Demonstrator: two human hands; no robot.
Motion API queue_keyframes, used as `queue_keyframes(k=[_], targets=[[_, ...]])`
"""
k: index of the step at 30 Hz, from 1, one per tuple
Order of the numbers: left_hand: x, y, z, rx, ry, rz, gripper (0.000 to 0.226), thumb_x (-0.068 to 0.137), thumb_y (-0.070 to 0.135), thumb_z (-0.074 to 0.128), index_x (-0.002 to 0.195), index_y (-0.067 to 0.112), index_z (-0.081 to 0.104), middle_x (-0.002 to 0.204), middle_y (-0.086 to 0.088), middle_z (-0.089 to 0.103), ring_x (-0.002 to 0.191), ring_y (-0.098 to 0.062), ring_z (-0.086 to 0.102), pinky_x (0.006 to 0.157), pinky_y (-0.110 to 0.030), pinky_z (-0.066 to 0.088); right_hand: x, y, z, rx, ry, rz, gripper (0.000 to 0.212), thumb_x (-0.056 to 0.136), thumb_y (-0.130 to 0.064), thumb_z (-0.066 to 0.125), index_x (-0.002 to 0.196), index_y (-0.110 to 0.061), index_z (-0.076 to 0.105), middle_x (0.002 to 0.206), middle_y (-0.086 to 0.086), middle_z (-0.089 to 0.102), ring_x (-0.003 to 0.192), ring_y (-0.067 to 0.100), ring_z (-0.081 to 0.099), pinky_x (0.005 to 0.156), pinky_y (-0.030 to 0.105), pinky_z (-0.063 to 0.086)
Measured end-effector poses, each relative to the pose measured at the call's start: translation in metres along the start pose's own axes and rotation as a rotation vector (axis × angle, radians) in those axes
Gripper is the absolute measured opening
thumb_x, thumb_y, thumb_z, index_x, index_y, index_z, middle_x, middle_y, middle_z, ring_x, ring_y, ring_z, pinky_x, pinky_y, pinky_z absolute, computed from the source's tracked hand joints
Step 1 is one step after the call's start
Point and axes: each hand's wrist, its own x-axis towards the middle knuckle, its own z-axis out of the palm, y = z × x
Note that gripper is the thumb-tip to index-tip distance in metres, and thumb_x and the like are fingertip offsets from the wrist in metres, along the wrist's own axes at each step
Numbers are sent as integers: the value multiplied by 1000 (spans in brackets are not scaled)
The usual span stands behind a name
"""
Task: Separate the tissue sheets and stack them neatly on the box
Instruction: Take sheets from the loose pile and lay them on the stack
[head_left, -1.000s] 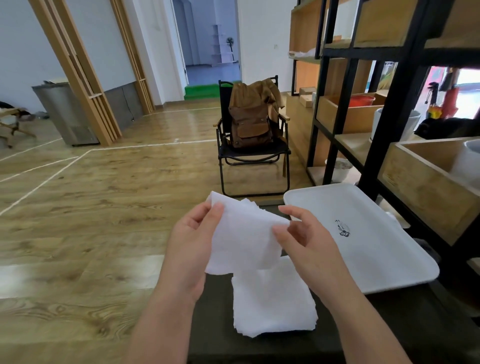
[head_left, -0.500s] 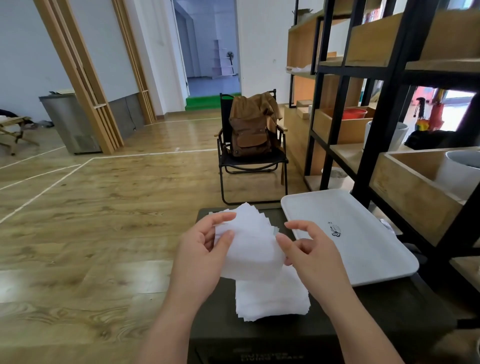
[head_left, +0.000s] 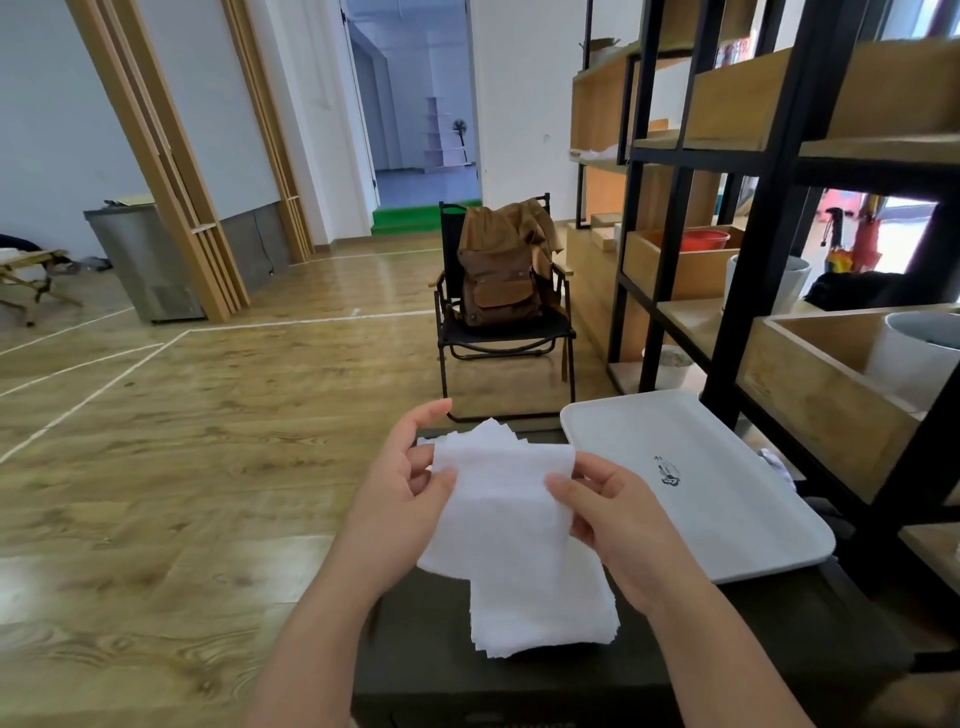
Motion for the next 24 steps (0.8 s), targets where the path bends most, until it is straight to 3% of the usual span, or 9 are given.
queue_keyframes(k=[2, 5, 7, 9, 11, 14, 19, 21, 24], targets=[[-2, -3, -3, 107, 9, 137, 65, 99, -2, 48, 130, 54, 45, 77, 10, 68, 69, -10, 58, 72, -23, 48, 1, -1, -1, -64, 53, -153, 28, 93, -13, 61, 96, -36, 76, 91, -2, 75, 83, 19, 68, 69, 29, 57], [-4, -11, -1, 126, 50, 218, 66, 100, -5, 41, 134, 51, 41, 101, 14, 74, 91, -7, 66, 79, -20, 48, 3, 0, -5, -69, 68, -308, 38, 89, 5, 60, 76, -26, 78, 81, 4, 73, 76, 18, 67, 61, 27, 54], [-3, -15, 5, 3, 97, 137, 55, 103, 8, 41, 131, 55, 42, 115, 14, 71, 97, -12, 68, 80, -26, 52, 4, 2, -8, -99, 57, -379, 45, 88, 10, 59, 69, -27, 76, 81, 2, 72, 80, 19, 68, 63, 29, 55], [-1, -16, 13, -141, 135, -52, 28, 105, 35, 44, 124, 53, 53, 116, 13, 71, 92, -17, 72, 72, -26, 55, 6, 5, -9, -143, 72, -446, 48, 86, 11, 61, 68, -30, 75, 87, -4, 71, 87, 17, 67, 69, 28, 56], [2, -17, 16, -201, 94, -228, 34, 92, 58, 47, 114, 41, 67, 107, 10, 75, 88, -18, 74, 67, -22, 57, 7, 7, -9, -231, 134, -513, 55, 84, 14, 62, 66, -36, 75, 93, -13, 68, 92, 11, 64, 73, 23, 55], [1, -21, 19, -147, -3, -293, 26, 88, 46, 64, 103, 28, 76, 94, 3, 77, 85, -12, 73, 68, -16, 54, 7, 10, -8, -327, 212, -565, 62, 84, 15, 62, 65, -42, 74, 98, -22, 64, 94, 5, 61, 75, 15, 50], [-2, -26, 22, -11, -28, -301, 11, 90, 37, 68, 87, 34, 77, 83, 1, 76, 64, -4, 61, 68, -19, 50, 5, 14, -10, -370, 280, -560, 53, 85, 11, 63, 72, -38, 75, 106, -25, 62, 104, 1, 59, 80, 12, 50], [-3, -23, 22, -53, -19, -267, 12, 91, 31, 67, 86, 37, 76, 84, 6, 77, 69, -3, 67, 66, -14, 49, 3, 14, -11, -339, 304, -538, 43, 92, 4, 58, 90, -36, 73, 104, -23, 65, 105, 1, 61, 82, 14, 52], [-3, -21, 20, -121, -6, -233, 18, 92, 23, 67, 88, 38, 76, 90, 4, 78, 86, -10, 73, 71, -14, 52, 6, 11, -14, -116, 208, -220, 26, 99, -21, 48, 110, -39, 63, 96, -13, 73, 96, 4, 66, 71, 13, 53]])
